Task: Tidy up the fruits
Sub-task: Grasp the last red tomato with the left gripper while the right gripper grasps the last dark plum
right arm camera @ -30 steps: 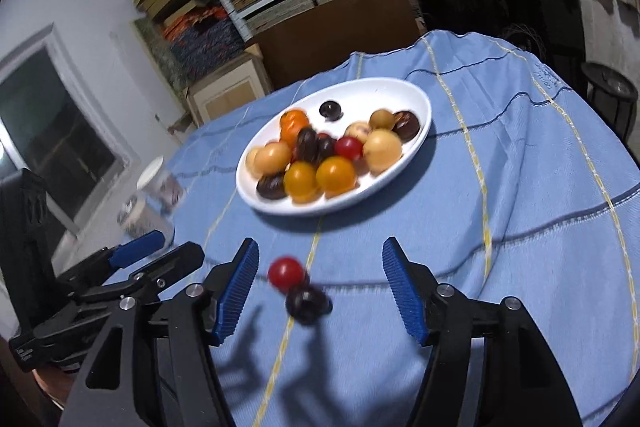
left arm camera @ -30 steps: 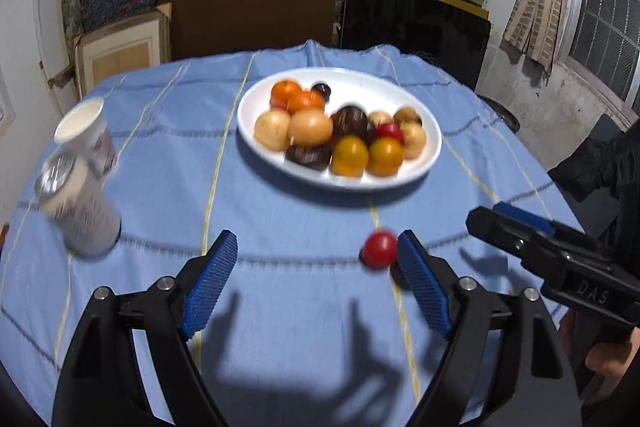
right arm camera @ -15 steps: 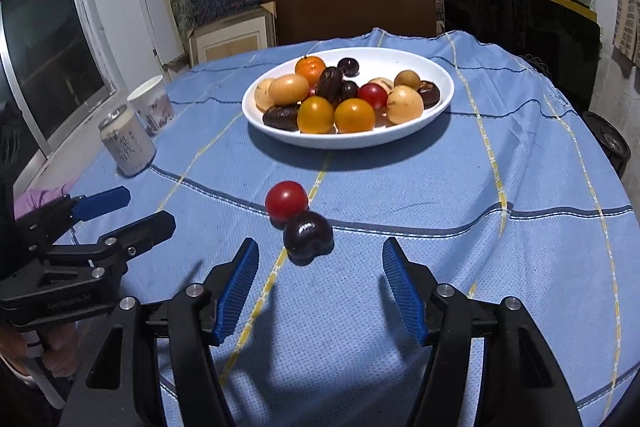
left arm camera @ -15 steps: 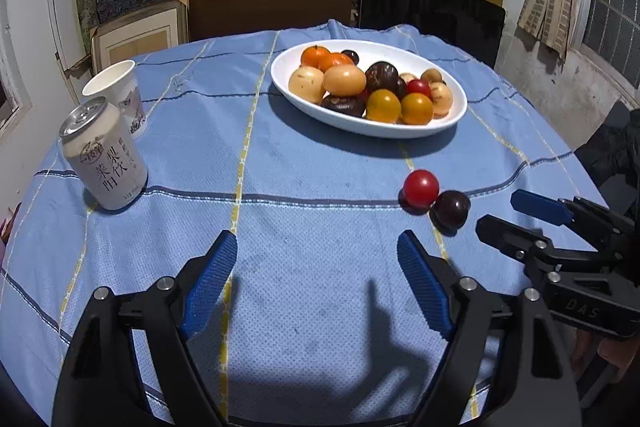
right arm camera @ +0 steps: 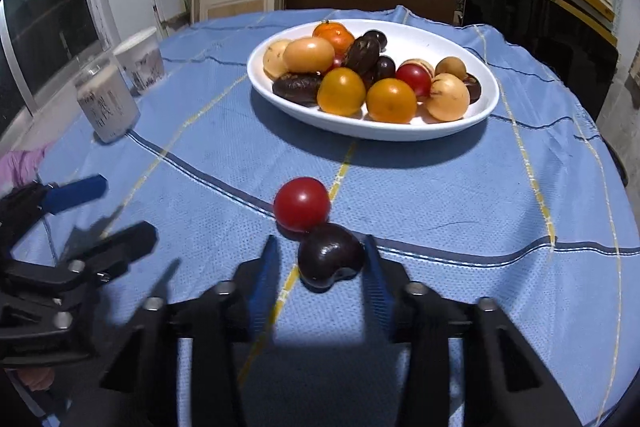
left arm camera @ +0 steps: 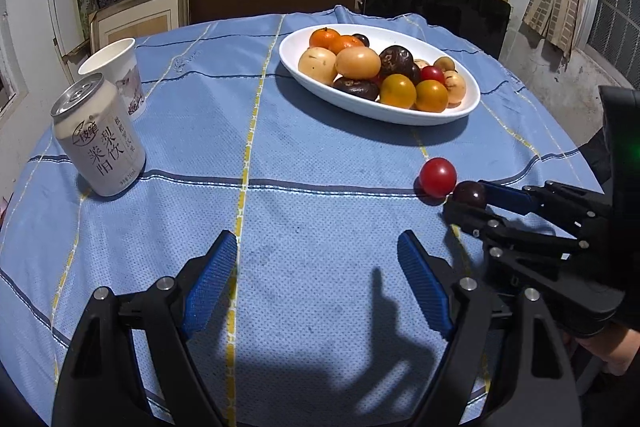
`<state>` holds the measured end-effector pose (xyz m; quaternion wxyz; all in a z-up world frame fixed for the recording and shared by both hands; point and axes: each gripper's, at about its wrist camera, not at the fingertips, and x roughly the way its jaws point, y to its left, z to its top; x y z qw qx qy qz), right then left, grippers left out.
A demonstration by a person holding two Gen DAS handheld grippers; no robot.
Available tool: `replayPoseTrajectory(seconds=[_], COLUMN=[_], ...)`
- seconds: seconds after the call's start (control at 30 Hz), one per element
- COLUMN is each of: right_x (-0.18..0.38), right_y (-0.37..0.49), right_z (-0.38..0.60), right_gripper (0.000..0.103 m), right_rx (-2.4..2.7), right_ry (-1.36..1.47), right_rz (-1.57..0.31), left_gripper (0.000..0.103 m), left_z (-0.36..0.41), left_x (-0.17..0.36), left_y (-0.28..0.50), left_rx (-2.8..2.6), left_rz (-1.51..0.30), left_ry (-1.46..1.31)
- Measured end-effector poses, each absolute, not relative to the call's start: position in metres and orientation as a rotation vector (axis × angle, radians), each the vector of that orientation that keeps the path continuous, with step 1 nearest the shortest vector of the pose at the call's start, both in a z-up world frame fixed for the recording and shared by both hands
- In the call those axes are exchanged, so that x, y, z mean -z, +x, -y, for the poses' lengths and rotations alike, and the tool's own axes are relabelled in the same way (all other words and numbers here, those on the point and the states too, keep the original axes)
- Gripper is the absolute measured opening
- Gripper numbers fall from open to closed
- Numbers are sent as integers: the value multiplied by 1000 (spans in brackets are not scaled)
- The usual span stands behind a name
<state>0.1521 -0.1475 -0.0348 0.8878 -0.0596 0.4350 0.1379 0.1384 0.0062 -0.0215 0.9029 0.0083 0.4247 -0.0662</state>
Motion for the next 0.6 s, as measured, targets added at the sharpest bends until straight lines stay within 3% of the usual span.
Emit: replayPoseTrajectory(seconds=[0.6], right_x=[22], right_y=[134], right_z=[226], right_gripper=[33], right_rx=[-262], right_ry=[146], right_rz=[-865], left_gripper=[80], left_z=[52], left_x=[24], left_y=[160], left_rx=[194], left_rz=[-909], left_ry=[89])
